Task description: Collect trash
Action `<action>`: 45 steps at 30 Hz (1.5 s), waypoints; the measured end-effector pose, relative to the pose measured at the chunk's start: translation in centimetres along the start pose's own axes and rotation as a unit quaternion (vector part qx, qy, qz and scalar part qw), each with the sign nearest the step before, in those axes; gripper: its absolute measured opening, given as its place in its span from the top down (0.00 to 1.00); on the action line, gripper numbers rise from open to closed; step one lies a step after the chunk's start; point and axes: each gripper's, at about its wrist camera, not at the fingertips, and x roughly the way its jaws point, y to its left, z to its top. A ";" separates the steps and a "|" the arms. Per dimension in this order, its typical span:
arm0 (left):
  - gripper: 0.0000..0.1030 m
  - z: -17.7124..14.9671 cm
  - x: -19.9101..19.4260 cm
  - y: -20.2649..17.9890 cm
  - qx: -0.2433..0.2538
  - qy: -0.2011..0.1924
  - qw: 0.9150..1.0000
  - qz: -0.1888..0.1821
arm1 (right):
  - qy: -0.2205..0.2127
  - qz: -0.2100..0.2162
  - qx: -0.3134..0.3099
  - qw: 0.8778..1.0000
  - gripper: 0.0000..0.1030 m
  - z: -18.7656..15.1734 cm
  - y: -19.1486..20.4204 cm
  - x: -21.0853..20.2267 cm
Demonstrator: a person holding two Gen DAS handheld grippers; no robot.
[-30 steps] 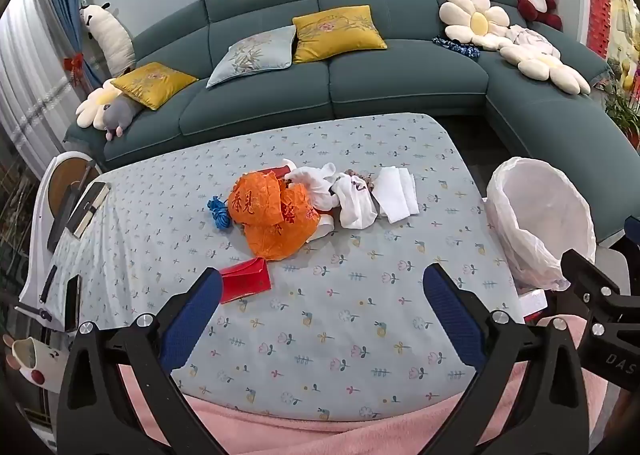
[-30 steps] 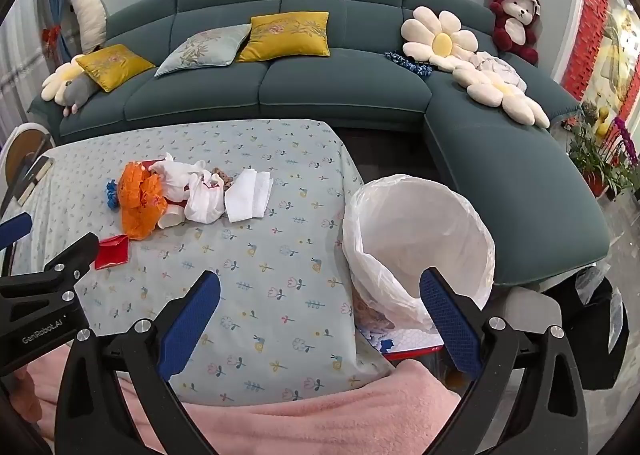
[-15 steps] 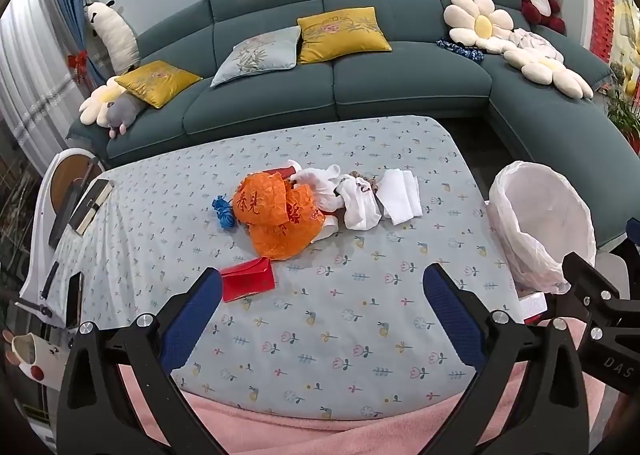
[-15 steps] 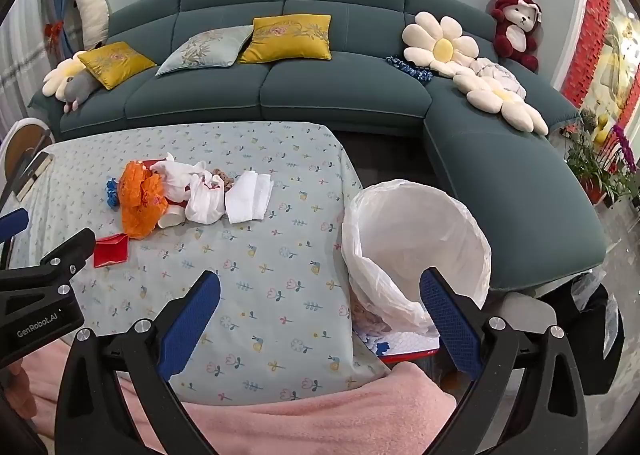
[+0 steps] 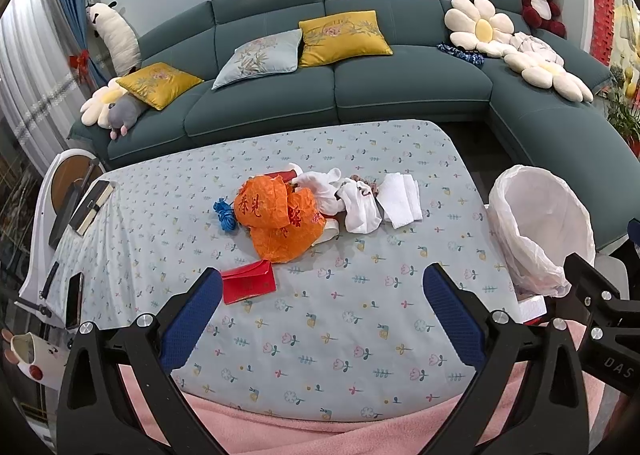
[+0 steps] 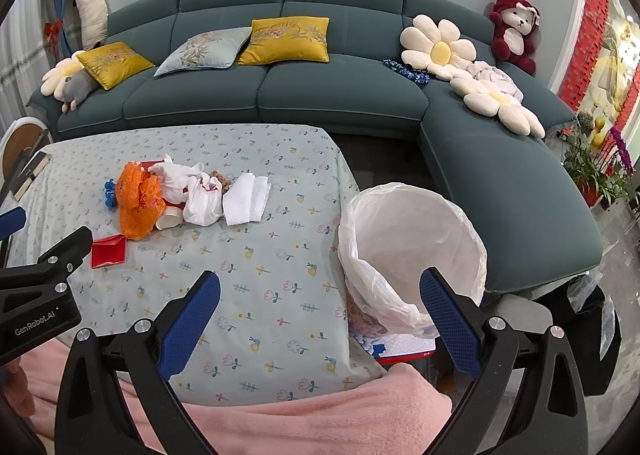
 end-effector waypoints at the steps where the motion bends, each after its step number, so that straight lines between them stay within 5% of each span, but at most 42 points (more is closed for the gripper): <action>1: 0.07 0.1 0.0 0.0 -0.001 0.000 1.000 0.000 | -0.001 -0.001 -0.001 1.000 0.07 0.0 0.1 -0.1; 45: 0.07 -0.1 -0.3 0.0 -0.001 -0.012 1.000 0.000 | -0.010 -0.014 -0.006 1.000 0.07 0.1 0.0 -0.6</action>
